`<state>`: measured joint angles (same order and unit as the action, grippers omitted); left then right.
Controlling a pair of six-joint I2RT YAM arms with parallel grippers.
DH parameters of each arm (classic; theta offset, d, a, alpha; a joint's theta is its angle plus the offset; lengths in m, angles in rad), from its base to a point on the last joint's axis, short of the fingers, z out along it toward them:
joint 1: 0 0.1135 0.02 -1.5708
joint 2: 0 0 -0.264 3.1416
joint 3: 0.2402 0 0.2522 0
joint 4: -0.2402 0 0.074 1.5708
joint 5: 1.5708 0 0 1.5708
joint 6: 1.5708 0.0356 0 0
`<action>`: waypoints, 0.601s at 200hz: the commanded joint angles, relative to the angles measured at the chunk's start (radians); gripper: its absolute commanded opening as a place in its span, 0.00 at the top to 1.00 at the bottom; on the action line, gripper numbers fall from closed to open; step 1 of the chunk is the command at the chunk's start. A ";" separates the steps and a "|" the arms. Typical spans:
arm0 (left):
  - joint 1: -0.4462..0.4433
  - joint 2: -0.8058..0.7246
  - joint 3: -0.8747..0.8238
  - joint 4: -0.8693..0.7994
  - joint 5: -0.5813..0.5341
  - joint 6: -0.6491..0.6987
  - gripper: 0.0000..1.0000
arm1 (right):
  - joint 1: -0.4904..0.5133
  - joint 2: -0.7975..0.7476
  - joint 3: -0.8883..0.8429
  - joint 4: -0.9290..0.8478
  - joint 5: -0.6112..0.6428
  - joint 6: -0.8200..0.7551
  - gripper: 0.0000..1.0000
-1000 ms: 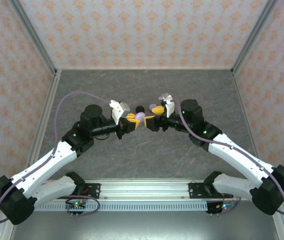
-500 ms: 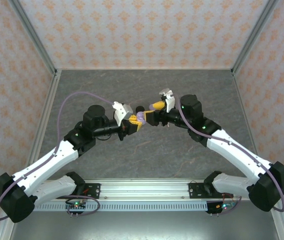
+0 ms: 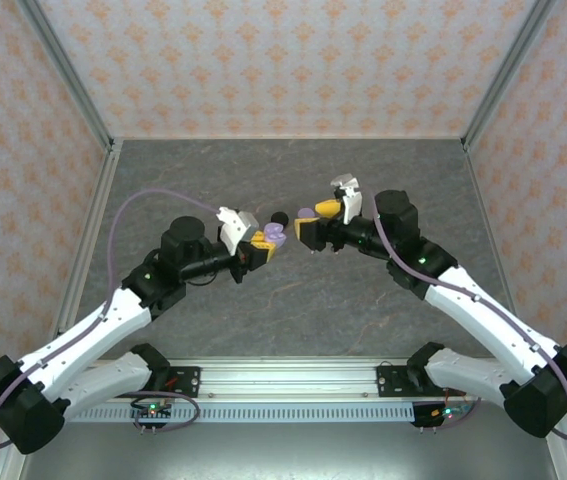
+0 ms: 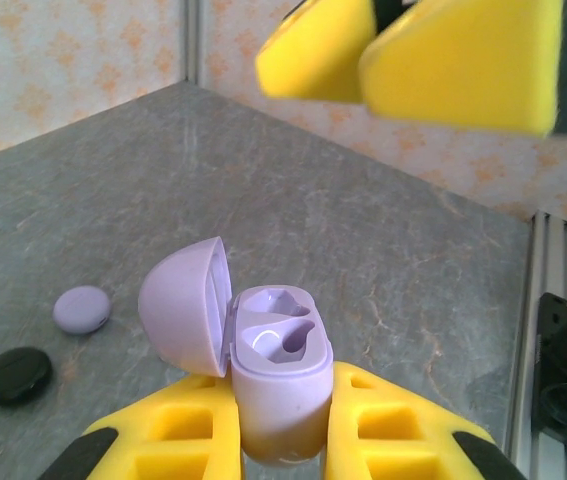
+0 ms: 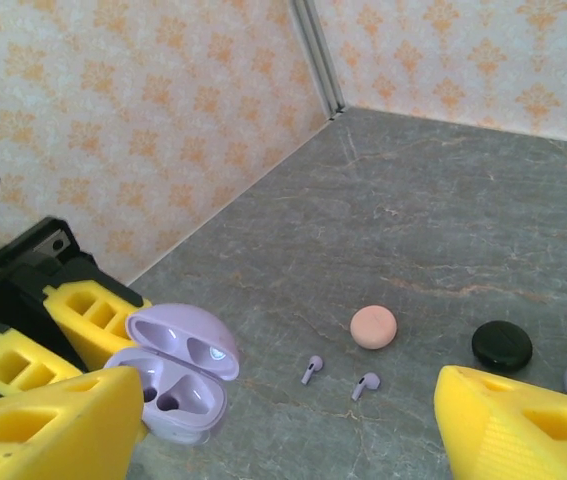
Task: Insert the wireless bluetooth earbuds into the charging case
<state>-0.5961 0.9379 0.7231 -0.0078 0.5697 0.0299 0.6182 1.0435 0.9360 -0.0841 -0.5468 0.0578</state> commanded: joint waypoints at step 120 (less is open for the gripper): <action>-0.006 -0.523 -0.147 -0.258 -0.102 -0.106 1.00 | 0.193 0.852 0.548 -0.467 0.288 0.240 0.47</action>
<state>-0.5961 0.4683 0.5972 -0.2901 0.4477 -0.0502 0.7856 1.7927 1.3746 -0.4583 -0.3202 0.2672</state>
